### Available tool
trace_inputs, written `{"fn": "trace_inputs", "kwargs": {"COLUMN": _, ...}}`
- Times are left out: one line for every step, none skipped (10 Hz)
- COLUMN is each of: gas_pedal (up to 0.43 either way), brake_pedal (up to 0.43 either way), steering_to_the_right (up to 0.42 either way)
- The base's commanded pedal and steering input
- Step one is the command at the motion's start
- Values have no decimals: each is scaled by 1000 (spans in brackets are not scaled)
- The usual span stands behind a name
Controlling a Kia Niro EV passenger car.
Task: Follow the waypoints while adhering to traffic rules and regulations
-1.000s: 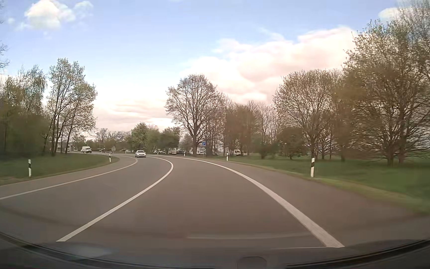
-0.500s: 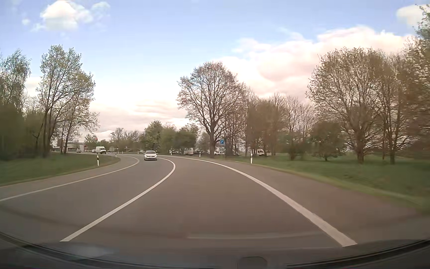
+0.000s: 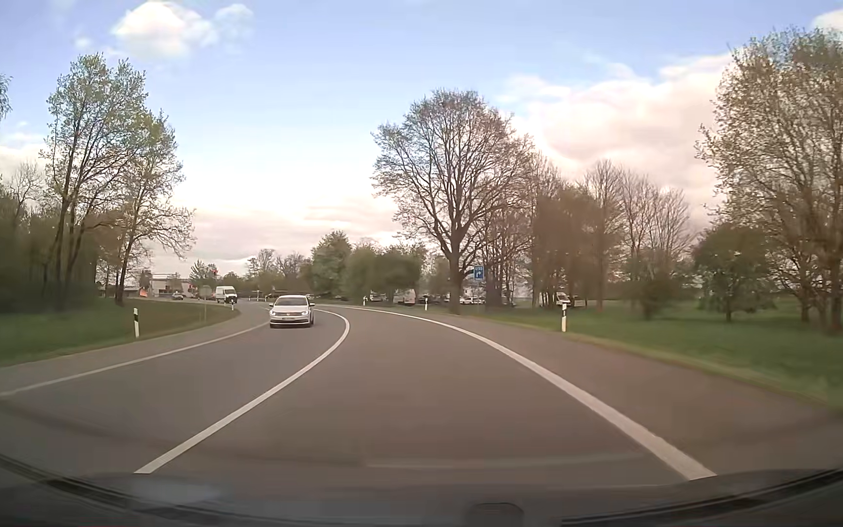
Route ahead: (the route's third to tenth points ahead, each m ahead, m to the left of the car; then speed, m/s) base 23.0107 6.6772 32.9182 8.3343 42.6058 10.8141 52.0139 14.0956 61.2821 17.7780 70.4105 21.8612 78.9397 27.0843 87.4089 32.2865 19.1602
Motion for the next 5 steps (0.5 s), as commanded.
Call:
{"fn": "trace_inputs", "kwargs": {"gas_pedal": 0, "brake_pedal": 0, "steering_to_the_right": -40}}
{"fn": "trace_inputs", "kwargs": {"gas_pedal": 0, "brake_pedal": 0, "steering_to_the_right": -39}}
{"fn": "trace_inputs", "kwargs": {"gas_pedal": 0, "brake_pedal": 0, "steering_to_the_right": -38}}
{"fn": "trace_inputs", "kwargs": {"gas_pedal": 0, "brake_pedal": 0, "steering_to_the_right": -38}}
{"fn": "trace_inputs", "kwargs": {"gas_pedal": 0, "brake_pedal": 0, "steering_to_the_right": -38}}
